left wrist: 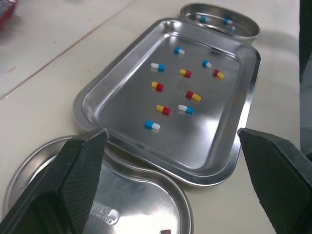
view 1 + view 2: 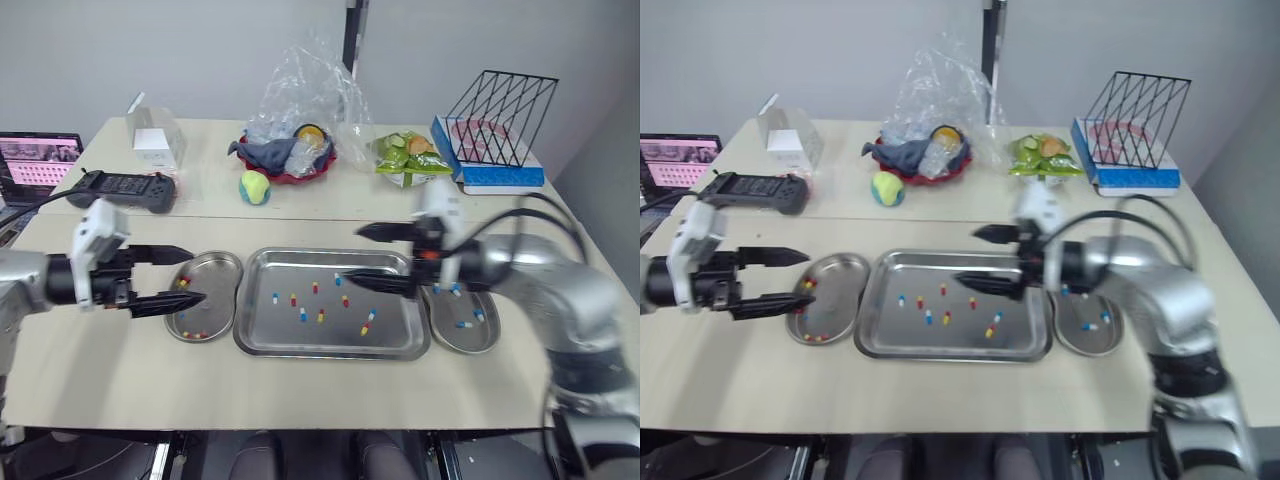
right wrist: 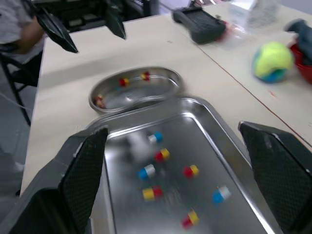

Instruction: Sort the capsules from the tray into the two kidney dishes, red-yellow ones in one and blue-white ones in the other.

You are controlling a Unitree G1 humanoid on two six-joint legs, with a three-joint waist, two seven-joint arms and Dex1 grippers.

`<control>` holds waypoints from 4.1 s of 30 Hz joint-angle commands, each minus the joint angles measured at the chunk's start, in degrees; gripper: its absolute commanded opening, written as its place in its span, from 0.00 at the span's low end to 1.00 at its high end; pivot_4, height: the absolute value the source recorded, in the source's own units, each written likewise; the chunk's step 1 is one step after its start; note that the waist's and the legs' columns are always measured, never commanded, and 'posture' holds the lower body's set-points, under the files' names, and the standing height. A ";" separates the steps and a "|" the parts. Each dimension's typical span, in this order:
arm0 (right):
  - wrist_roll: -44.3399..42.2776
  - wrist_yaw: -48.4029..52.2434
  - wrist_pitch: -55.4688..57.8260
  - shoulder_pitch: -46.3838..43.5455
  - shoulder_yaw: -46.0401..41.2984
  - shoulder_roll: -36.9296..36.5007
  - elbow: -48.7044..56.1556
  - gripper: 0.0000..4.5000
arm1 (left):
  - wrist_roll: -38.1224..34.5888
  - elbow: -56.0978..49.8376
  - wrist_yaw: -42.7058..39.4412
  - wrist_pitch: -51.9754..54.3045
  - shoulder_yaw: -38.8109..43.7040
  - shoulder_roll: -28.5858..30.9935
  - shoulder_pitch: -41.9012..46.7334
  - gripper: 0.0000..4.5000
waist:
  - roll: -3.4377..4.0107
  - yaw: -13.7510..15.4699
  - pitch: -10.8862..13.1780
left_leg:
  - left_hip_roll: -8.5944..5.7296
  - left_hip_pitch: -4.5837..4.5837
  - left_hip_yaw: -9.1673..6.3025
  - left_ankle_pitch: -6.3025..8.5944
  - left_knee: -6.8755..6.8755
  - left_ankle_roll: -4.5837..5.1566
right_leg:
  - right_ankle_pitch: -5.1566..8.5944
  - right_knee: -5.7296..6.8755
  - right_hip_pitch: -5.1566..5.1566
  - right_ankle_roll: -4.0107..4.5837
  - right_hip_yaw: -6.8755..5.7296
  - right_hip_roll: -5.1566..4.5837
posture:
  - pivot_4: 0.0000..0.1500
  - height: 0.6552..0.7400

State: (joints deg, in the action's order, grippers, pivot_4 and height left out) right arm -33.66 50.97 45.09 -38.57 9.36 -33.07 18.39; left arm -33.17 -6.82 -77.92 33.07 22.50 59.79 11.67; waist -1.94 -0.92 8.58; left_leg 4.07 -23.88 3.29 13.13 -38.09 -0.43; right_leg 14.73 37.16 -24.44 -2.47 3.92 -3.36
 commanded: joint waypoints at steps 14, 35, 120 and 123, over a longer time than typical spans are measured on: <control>26.87 3.92 -21.77 -15.67 23.11 18.99 -36.48 1.00 | -1.74 -17.94 7.55 -5.71 25.80 -13.29 -33.13 1.00 | -0.17 0.10 -0.06 | 0.04 0.06 0.06 0.00 0.00 -0.02 | 0.00 0.04 0.08 0.05 -0.12 -0.08 | 1.00 0.92; 30.84 -6.91 -7.37 -9.95 14.02 26.92 -26.62 0.76 | -4.09 -19.96 11.10 -6.12 26.01 -13.06 -36.38 1.00 | -0.16 -0.25 -0.06 | 0.09 0.10 0.06 0.01 0.12 -0.04 | 0.02 0.04 0.04 0.11 -0.14 -0.05 | 1.00 0.92; 16.23 -7.13 14.35 -10.10 7.55 11.11 -7.33 0.01 | -4.92 -10.77 13.95 -8.86 20.69 -9.67 -25.11 1.00 | -0.43 -1.04 -0.16 | 0.15 0.07 -0.03 -0.01 0.34 -0.10 | 0.14 -0.09 0.02 0.32 -0.33 -0.05 | 1.00 0.92; 16.05 -2.02 5.08 -4.68 3.85 3.53 -6.71 0.01 | -4.02 -8.24 16.36 -8.97 17.96 -9.98 -21.18 1.00 | -0.38 -1.03 -0.13 | 0.18 0.08 -0.07 0.00 0.38 -0.09 | 0.15 -0.06 -0.01 0.32 -0.32 0.02 | 1.00 0.92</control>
State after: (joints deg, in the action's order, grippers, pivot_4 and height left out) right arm -16.95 46.47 55.10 -44.29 16.00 -28.14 9.80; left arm -37.96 -15.68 -62.88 25.11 40.65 49.68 -10.15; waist -2.32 -1.94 8.45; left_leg 4.25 -23.80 3.21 13.12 -37.70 -0.52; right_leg 14.88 37.10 -24.44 -2.13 3.59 -3.32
